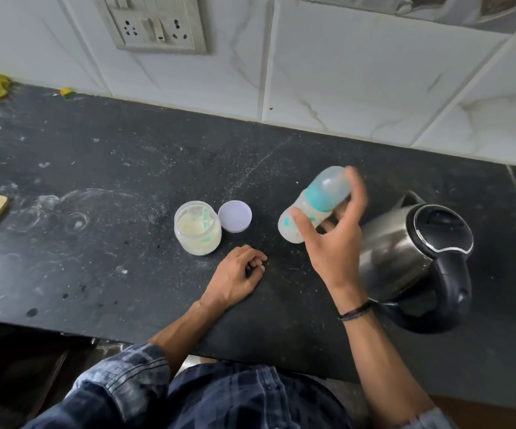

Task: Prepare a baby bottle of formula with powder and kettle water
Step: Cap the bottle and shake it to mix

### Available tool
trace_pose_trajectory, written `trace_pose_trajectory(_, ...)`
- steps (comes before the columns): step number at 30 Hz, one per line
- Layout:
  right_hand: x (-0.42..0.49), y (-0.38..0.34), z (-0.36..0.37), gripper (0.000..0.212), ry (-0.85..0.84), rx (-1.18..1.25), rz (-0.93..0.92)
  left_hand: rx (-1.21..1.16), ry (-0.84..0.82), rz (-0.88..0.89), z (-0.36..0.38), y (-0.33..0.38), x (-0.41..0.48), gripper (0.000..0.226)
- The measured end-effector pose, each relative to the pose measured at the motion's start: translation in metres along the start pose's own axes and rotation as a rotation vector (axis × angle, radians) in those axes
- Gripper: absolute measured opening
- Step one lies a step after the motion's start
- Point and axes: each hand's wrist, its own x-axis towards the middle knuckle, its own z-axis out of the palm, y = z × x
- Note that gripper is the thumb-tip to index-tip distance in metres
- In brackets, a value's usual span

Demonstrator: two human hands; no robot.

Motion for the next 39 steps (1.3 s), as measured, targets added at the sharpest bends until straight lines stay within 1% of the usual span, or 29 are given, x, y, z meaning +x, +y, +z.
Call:
trace_pose_trajectory(1,-0.001,0.002,-0.001,0.092,-0.005,-0.004,0.052,-0.005,-0.005,0.004,0.0,0.0,0.0,0.018)
trace_pose_trajectory(2,-0.003,0.0,-0.004,0.092,0.015,0.027,0.05,-0.011,-0.005,0.007,-0.001,0.001,0.0,0.018)
trace_pose_trajectory(3,-0.003,-0.005,-0.006,0.093,0.048,0.086,0.001,-0.015,0.0,0.009,-0.002,0.001,0.0,0.017)
trace_pose_trajectory(4,-0.002,-0.013,-0.008,0.094,0.08,0.132,-0.063,-0.014,0.003,0.008,-0.002,0.001,-0.001,0.017)
trace_pose_trajectory(7,0.008,-0.033,-0.018,0.093,0.152,0.134,-0.326,-0.01,0.011,0.009,-0.001,0.002,-0.001,0.017)
trace_pose_trajectory(9,0.015,-0.038,-0.023,0.091,0.237,0.09,-0.461,-0.012,0.015,0.013,-0.001,0.004,-0.001,0.016)
trace_pose_trajectory(11,0.017,-0.034,-0.022,0.087,0.341,0.005,-0.546,-0.016,0.019,0.019,-0.002,0.005,0.0,0.016)
trace_pose_trajectory(12,0.017,-0.028,-0.02,0.088,0.349,-0.025,-0.53,-0.014,0.018,0.019,-0.002,0.005,-0.001,0.016)
trace_pose_trajectory(13,0.014,-0.021,-0.017,0.088,0.302,-0.038,-0.444,-0.01,0.02,0.018,-0.002,0.005,0.0,0.016)
trace_pose_trajectory(15,0.004,-0.011,-0.009,0.083,0.177,0.007,-0.138,-0.007,0.019,0.017,-0.002,0.004,-0.001,0.016)
trace_pose_trajectory(16,-0.001,-0.008,-0.006,0.085,0.167,0.033,-0.056,-0.009,0.014,0.017,-0.002,0.004,-0.001,0.016)
trace_pose_trajectory(18,-0.006,-0.005,-0.005,0.088,0.222,0.08,-0.143,-0.014,0.012,0.014,-0.003,0.005,-0.002,0.016)
trace_pose_trajectory(19,-0.005,-0.003,-0.007,0.089,0.214,0.075,-0.208,-0.013,0.015,0.01,-0.003,0.006,-0.001,0.016)
trace_pose_trajectory(20,-0.002,-0.001,-0.006,0.089,0.192,0.052,-0.213,-0.009,0.016,0.005,-0.003,0.006,0.0,0.017)
trace_pose_trajectory(23,0.0,0.005,-0.001,0.089,0.125,0.028,0.005,-0.003,0.001,0.0,-0.002,0.004,0.0,0.017)
trace_pose_trajectory(24,-0.003,0.004,0.0,0.089,0.139,0.063,-0.004,-0.009,-0.007,0.005,-0.002,0.004,-0.001,0.017)
trace_pose_trajectory(26,-0.003,-0.001,0.0,0.09,0.172,0.135,-0.112,-0.008,-0.003,0.009,-0.003,0.005,-0.001,0.017)
trace_pose_trajectory(27,0.0,-0.003,-0.001,0.09,0.149,0.131,-0.123,-0.002,0.005,0.006,-0.003,0.005,-0.001,0.017)
trace_pose_trajectory(30,0.008,-0.006,-0.004,0.09,0.042,0.102,0.058,-0.005,0.019,0.009,-0.001,0.003,-0.001,0.016)
trace_pose_trajectory(31,0.009,-0.007,-0.006,0.091,0.05,0.136,0.079,-0.008,0.011,0.013,-0.001,0.003,-0.001,0.016)
trace_pose_trajectory(33,0.012,-0.009,-0.011,0.089,0.118,0.21,0.04,-0.008,0.009,0.015,-0.002,0.003,-0.001,0.017)
trace_pose_trajectory(34,0.014,-0.009,-0.013,0.088,0.123,0.208,0.027,-0.007,0.012,0.014,-0.002,0.002,-0.001,0.016)
trace_pose_trajectory(37,0.02,-0.012,-0.017,0.09,0.016,0.132,0.106,-0.002,0.012,0.017,-0.001,0.002,-0.002,0.017)
trace_pose_trajectory(38,0.021,-0.011,-0.019,0.09,0.028,0.146,0.13,-0.004,0.009,0.019,0.0,0.002,-0.001,0.017)
trace_pose_trajectory(39,0.022,-0.009,-0.02,0.089,0.08,0.195,0.139,-0.01,0.014,0.019,0.0,0.001,-0.001,0.017)
